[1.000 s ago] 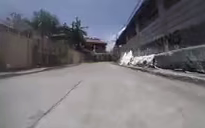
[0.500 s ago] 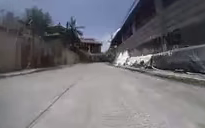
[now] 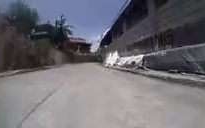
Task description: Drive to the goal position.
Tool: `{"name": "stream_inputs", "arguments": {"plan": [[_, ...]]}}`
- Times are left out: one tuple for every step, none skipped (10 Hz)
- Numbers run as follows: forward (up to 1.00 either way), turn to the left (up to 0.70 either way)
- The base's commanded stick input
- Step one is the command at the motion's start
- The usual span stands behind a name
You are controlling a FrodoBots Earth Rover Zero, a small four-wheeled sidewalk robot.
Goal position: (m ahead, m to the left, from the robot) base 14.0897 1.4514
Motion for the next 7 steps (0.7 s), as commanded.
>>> {"name": "stream_inputs", "arguments": {"plan": [[0.85, 0.0], [0.85, 0.0], [0.85, 0.0], [0.85, 0.0], [0.85, 0.0], [0.85, 0.0], [0.85, 0.0]]}}
